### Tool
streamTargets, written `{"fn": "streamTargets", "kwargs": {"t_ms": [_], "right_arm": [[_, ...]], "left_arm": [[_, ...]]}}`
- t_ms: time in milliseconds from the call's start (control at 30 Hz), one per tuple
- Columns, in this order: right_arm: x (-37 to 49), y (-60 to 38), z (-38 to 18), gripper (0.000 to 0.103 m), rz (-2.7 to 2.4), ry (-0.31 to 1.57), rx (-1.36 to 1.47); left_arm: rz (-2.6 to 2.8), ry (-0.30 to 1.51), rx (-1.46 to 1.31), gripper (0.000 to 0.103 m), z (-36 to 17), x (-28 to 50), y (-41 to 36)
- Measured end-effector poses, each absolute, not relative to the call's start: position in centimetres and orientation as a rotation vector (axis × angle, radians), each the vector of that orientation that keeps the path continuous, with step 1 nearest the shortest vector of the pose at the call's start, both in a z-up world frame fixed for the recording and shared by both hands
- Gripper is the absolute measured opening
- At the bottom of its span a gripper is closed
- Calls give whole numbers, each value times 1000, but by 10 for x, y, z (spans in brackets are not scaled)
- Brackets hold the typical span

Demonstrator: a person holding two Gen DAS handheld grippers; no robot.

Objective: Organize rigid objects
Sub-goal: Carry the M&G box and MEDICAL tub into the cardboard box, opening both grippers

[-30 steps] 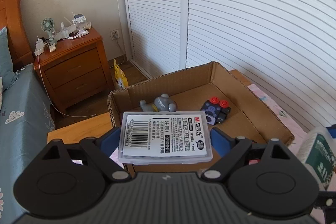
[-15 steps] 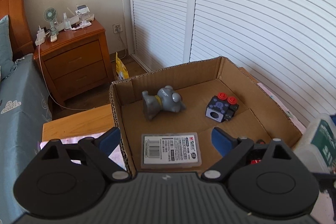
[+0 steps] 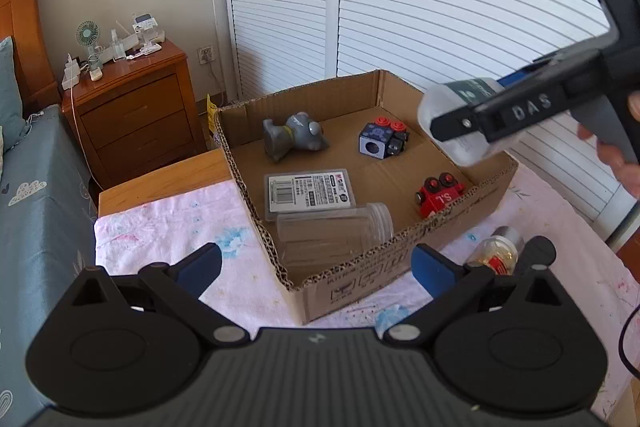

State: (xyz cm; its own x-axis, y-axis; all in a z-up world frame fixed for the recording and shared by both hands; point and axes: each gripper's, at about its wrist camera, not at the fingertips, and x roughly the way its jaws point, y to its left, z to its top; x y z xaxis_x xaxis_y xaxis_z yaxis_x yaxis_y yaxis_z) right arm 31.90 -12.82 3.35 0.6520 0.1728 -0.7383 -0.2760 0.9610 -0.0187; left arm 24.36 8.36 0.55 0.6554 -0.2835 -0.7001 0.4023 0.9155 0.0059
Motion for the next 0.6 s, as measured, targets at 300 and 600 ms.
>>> {"fn": "streamTargets", "kwargs": {"t_ms": [300,600], "right_arm": [[352,-117,24,92,241,844,-133],[347,-120,17,103,214,847,-140]], "left_arm": [[-403,733,217,101,-1,214,84],[-409,770,180,101,-13,210,89]]}}
